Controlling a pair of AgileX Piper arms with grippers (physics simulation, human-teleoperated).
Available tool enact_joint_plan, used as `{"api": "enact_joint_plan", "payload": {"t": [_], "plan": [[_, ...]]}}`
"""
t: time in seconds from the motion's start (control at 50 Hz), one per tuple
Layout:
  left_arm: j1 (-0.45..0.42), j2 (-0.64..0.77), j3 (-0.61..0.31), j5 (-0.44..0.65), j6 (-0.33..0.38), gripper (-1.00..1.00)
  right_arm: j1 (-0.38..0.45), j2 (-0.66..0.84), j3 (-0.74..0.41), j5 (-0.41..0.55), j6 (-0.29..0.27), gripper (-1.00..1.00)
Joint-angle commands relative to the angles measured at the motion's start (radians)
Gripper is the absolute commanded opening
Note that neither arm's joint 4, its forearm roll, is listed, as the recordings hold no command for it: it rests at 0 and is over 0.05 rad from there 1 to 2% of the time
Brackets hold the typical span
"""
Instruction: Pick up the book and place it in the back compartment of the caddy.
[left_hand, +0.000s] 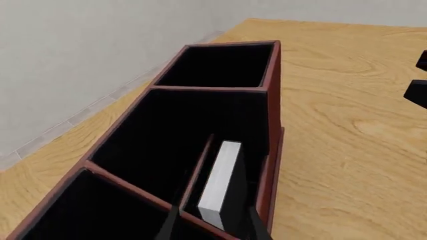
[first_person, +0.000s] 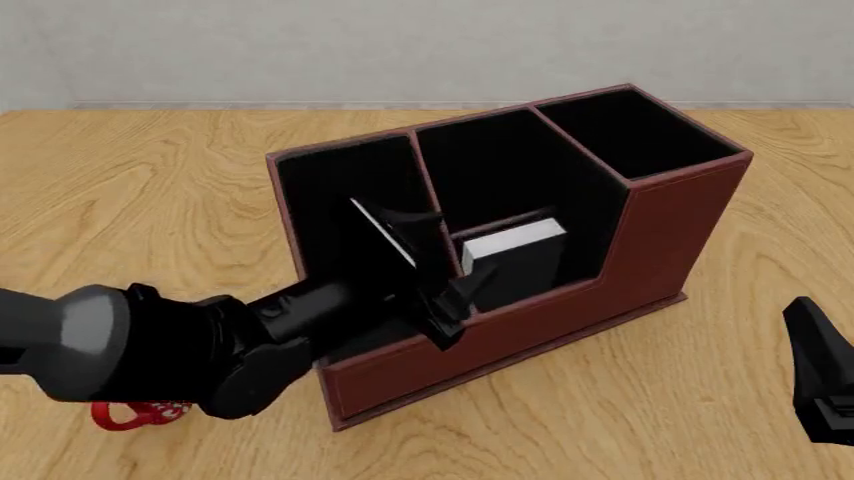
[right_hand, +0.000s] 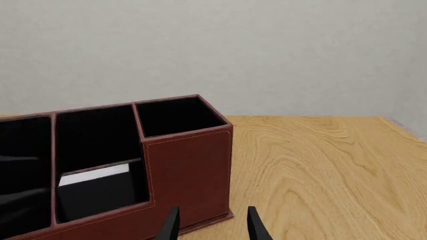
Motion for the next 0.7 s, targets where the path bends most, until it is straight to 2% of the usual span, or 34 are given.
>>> {"api": "enact_joint_plan", "payload": {"t": [0.02, 0.5, 0.56, 0.7], "plan": [[0.011, -0.061, 0.066, -0.025, 0.006, 1.00, 0.000, 0.000, 0.000, 0.000, 0.000, 1.00], [0.035, -0.199, 0.188, -0.038, 0.015, 1.00, 0.000, 0.000, 0.000, 0.000, 0.000, 1.00], [0.031, -0.206, 0.202, -0.039, 0.038, 1.00, 0.000, 0.000, 0.000, 0.000, 0.000, 1.00], [0.047, -0.267, 0.239, -0.025, 0.023, 1.00, 0.000, 0.000, 0.000, 0.000, 0.000, 1.00]]}}
